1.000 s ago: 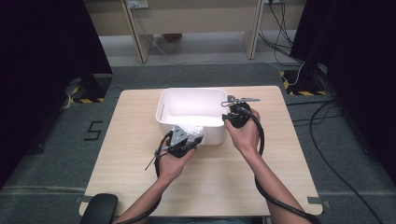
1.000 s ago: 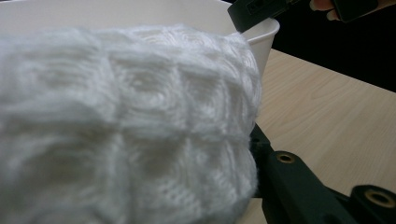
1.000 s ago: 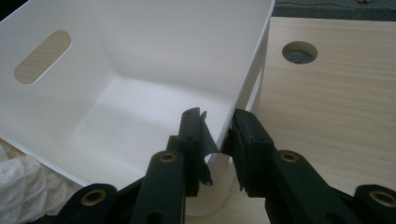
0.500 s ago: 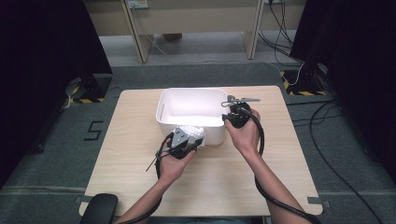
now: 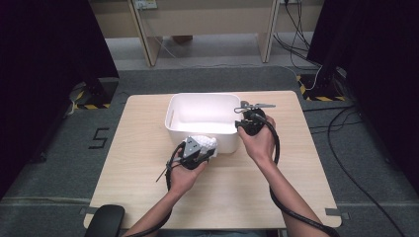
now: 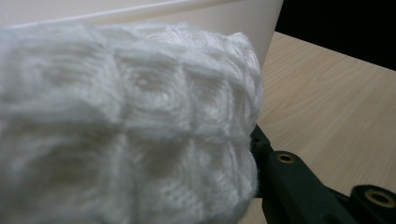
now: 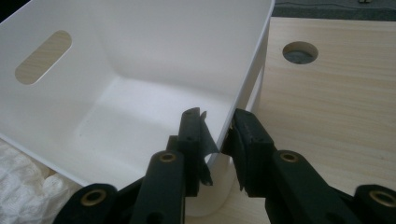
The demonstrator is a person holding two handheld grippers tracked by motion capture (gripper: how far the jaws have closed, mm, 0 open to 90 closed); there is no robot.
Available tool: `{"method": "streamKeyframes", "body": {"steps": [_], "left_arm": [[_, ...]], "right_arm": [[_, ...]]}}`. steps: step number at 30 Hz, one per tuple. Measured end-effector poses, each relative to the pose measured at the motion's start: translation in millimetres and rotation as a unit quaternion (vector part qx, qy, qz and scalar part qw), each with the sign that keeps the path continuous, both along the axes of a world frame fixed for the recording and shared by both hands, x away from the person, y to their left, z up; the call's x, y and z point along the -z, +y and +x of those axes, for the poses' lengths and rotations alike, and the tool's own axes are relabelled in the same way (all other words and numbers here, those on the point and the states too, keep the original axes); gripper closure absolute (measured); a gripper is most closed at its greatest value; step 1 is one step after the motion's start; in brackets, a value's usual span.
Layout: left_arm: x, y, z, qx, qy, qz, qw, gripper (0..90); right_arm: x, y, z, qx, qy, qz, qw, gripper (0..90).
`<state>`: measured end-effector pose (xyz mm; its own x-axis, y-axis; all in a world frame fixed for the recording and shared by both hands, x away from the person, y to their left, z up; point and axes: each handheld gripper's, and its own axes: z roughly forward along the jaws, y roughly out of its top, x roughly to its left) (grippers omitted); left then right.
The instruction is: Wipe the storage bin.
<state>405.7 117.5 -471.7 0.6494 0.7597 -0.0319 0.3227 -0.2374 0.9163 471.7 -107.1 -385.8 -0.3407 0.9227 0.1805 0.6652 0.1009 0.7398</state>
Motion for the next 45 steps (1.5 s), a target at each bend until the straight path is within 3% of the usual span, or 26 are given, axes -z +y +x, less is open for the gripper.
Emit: {"method": "streamKeyframes", "body": {"steps": [23,45], "left_arm": [[22.1,-1.6,3.0,-0.004,0.024,0.018,0.9995,74.8],[20.1,-12.0,3.3,0.006,0.027,0.018,0.9995,74.7]], "right_arm": [[0.1,-0.1,-0.1,-0.001,-0.001,0.000,1.0000,74.4],[0.2,-0.3,0.0,-0.001,-0.001,0.001,1.0000,74.5]]}}
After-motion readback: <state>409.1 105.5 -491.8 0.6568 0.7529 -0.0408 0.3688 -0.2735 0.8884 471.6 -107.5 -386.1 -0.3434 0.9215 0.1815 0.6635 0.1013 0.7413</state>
